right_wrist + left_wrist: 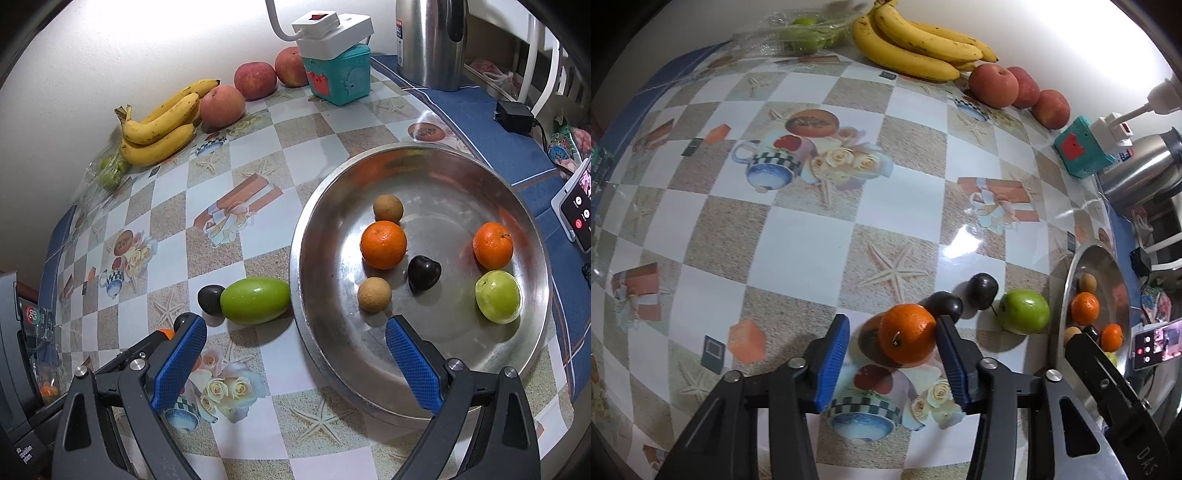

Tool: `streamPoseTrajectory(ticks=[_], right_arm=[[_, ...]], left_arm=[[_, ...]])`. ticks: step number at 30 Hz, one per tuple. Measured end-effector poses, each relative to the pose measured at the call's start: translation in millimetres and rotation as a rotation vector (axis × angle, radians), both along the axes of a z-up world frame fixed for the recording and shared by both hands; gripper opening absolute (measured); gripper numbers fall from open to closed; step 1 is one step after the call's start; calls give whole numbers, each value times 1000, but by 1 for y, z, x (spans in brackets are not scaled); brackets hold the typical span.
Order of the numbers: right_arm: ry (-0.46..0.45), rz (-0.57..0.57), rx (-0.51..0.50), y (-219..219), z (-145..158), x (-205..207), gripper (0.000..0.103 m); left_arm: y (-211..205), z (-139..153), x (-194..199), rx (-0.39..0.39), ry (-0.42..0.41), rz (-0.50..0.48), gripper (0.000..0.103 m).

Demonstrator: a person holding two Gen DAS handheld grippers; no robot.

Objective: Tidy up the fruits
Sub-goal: 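Grasp and lift an orange with the left tool while the right tool approaches a dark plum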

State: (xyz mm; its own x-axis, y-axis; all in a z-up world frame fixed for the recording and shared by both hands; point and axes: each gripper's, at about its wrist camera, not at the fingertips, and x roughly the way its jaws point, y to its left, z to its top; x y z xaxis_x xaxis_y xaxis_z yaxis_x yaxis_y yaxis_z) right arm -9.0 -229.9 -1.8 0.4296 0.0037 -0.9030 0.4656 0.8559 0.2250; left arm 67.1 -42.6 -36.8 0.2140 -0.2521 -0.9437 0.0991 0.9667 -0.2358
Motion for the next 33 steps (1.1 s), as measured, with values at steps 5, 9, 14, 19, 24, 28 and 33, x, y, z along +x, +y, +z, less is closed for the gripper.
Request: streamPoseTrajectory(ticks=[5,9,14,19,24,28,33], right_arm=[[1,0,-1,1,0,0,98],[0,0,0,1,0,0,98],[1,0,-1,1,0,0,98],[-2,3,-2,2,1,0,98],[-16,25,-8,7,4,2,98],[-18,48,-20,14,5,5,98],[-29,72,-26,21,7,8,98]], left_arm=[[-5,-3,-2,-9,16,-19,41],[-9,-2,-2,-11,14,-24,37],[-7,0,-2,-18,7,-17,36],[0,7,0,-37,-12,0,36],[10,16,2,-30,-46,38,36],[22,25,5,-1,-85,81,36],[40,30,10,25,-114,139,36]])
